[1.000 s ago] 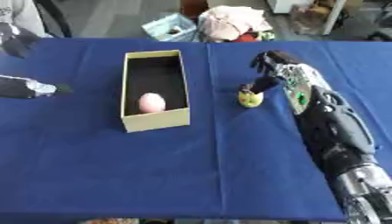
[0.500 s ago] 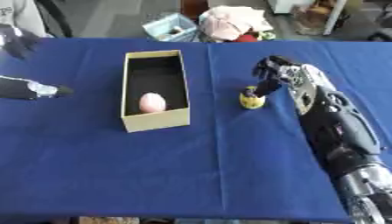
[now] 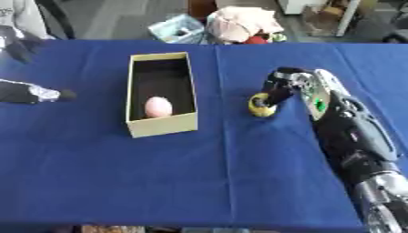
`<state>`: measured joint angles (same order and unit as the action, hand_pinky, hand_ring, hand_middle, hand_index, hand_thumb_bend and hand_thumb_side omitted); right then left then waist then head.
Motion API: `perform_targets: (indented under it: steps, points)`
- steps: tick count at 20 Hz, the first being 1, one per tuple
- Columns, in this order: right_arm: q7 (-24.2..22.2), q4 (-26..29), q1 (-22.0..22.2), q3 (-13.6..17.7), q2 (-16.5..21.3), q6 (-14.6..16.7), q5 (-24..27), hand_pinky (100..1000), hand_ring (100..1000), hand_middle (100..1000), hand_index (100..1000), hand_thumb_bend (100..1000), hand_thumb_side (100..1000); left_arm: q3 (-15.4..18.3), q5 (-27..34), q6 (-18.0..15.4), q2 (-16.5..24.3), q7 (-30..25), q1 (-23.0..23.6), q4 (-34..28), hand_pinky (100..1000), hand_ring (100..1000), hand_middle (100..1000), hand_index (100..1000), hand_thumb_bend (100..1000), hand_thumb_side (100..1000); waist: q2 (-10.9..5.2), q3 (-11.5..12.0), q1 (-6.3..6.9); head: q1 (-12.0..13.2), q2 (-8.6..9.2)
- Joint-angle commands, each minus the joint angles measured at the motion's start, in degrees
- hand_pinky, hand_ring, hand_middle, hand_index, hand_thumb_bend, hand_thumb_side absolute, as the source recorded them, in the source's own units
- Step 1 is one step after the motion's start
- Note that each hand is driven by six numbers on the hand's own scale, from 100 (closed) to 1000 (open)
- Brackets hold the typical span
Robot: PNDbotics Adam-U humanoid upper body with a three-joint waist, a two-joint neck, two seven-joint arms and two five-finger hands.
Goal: Pick up objects on the table and place them in the box.
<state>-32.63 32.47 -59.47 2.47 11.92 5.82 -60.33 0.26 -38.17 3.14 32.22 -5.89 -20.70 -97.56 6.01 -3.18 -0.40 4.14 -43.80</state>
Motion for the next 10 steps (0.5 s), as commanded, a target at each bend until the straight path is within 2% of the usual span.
perform_targets:
  steps: [1, 5, 10]
  points:
    - [1.13, 1.18, -0.90, 0.31, 1.49, -0.97, -0.29, 751, 656, 585, 382, 117, 233, 0.89, 0.11, -0.06, 1.13, -0.13, -0.56, -0.70, 556, 480, 522, 691, 996, 452, -0.88, -0.09, 0.22, 0.07, -0.32]
    - [3.98, 1.61, -0.92, 0.17, 1.26, -1.95, -1.49, 732, 591, 522, 228, 100, 101, 0.90, 0.15, -0.14, 1.11, -0.16, -0.57, -0.73, 557, 480, 522, 692, 992, 452, -0.87, -0.06, 0.21, 0.05, -0.32]
    - [7.06, 3.67, -1.59, 0.37, 0.46, -2.22, -2.82, 703, 491, 418, 152, 100, 100, 0.95, 0.19, -0.23, 1.08, -0.15, -0.56, -0.60, 557, 480, 522, 692, 989, 454, -0.92, -0.02, 0.17, -0.03, -0.32]
